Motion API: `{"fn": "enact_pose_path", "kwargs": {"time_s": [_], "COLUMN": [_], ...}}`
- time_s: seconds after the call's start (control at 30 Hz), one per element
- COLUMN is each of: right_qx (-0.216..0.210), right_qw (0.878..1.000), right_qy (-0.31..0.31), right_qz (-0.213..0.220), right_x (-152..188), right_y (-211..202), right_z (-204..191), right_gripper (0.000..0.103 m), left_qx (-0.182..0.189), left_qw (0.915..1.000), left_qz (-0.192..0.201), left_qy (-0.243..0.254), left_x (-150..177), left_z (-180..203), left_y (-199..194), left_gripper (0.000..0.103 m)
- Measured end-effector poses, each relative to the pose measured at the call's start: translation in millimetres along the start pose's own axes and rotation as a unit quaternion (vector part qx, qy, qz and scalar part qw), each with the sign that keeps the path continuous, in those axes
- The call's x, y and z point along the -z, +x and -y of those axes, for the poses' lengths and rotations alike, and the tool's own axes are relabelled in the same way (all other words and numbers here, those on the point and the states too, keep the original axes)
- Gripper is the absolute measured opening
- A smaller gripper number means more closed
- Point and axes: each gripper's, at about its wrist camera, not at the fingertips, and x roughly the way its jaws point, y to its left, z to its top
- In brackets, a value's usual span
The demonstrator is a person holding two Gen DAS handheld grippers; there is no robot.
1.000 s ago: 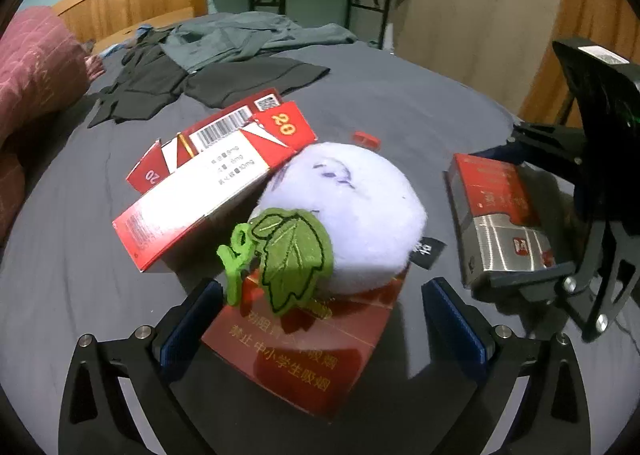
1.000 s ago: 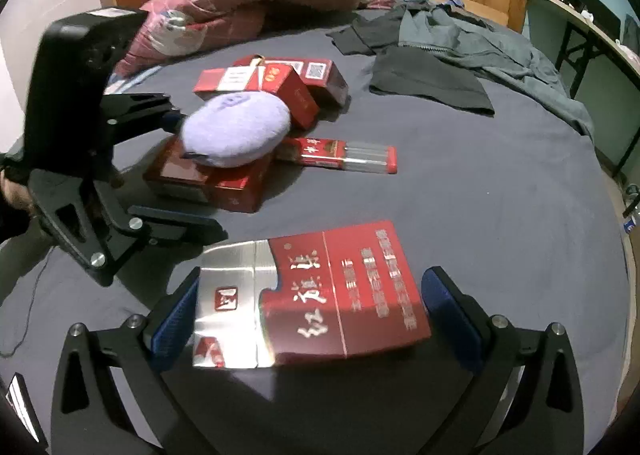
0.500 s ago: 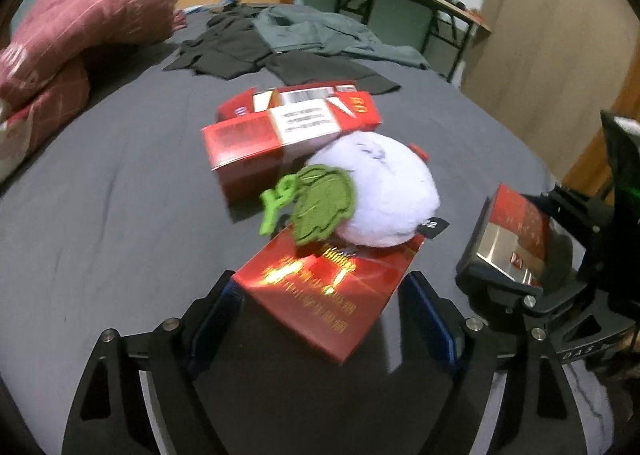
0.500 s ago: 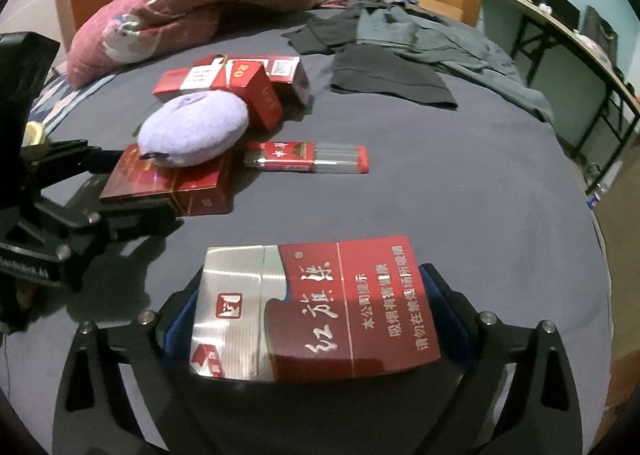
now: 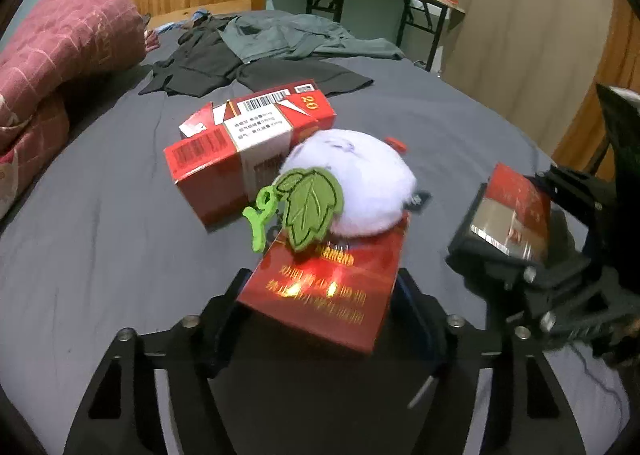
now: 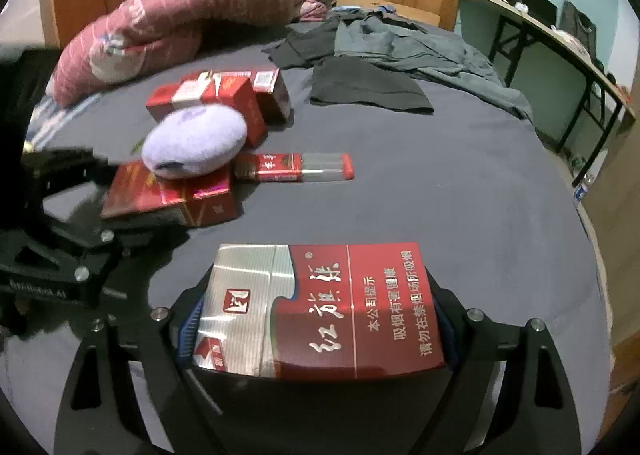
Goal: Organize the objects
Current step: 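Grasp a red Diamond box with the left tool while the right tool grasps a red-silver box, then lift both red boxes and carry them toward the yellow basin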
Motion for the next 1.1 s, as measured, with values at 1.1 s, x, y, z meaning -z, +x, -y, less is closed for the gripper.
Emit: {"fn": "enact_pose_path", "kwargs": {"time_s": [1.1], "right_qx": [0.051], "right_qw": [0.995], "right_qy": [0.075], "right_qz": [0.030], "right_x": [26.7], "right_y": [-108.7], "right_z": [-25.6], "right_gripper": [0.087], "left_qx": [-0.029], "left_qw": [0.9996], "left_qz": [0.006], "left_qy": [-0.002], "left_x": [37.7], "left_z": [35.0], "left_y": [-134.0], "left_gripper": [0.055]}}
